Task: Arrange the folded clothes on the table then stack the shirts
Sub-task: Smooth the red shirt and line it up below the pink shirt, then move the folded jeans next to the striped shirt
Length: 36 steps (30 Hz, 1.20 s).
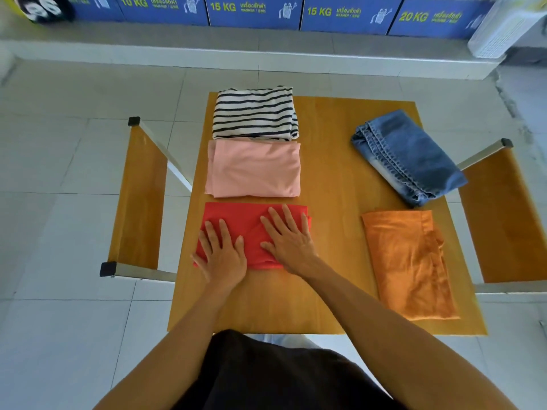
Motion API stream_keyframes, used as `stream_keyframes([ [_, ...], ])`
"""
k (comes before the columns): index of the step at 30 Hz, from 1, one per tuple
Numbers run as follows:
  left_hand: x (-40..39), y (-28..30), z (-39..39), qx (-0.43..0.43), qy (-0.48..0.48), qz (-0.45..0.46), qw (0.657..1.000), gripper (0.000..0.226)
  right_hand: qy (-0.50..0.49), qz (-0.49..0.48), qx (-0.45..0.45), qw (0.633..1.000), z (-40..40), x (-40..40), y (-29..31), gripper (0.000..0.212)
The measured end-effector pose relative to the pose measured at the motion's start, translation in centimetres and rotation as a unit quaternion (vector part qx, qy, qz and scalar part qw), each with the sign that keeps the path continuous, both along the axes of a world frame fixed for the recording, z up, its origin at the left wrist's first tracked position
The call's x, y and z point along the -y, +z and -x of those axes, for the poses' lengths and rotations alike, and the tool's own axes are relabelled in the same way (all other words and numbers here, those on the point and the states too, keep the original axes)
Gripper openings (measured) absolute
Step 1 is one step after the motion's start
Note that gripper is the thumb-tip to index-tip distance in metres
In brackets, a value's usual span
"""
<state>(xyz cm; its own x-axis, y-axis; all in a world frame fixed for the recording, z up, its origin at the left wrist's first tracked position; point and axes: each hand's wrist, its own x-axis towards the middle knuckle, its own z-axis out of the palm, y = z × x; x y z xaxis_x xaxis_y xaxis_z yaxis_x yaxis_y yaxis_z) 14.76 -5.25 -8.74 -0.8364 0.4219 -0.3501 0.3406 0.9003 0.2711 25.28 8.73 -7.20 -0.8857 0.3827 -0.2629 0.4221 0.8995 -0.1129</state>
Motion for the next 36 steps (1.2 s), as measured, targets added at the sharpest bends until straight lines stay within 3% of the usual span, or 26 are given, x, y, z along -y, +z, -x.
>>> stream_keyframes([
  [10,-0.6,0.4,1.2,-0.011,0.01,0.004,1.0,0.07,0.006,0.038,-0.042,0.998,1.3,-1.5,-0.9,0.077],
  [17,-1.7,2.2,2.3,0.022,0.01,-0.02,1.0,0.074,-0.008,0.027,-0.078,0.997,1.6,-1.2,-0.7,0.068],
  [25,-8.4,5.4,1.0,-0.022,-0.131,-0.163,0.978,0.059,-0.166,0.024,-0.196,0.966,-0.8,-2.6,1.2,0.045],
  [31,-15.4,6.3,-1.1,0.016,-0.231,-0.197,0.953,0.057,-0.286,0.014,-0.212,0.934,-5.2,-8.1,2.3,0.037],
  [36,-21.7,6.8,-2.2,0.004,-0.257,-0.19,0.948,0.054,-0.367,0.027,-0.214,0.905,-9.2,-14.3,3.5,0.037],
])
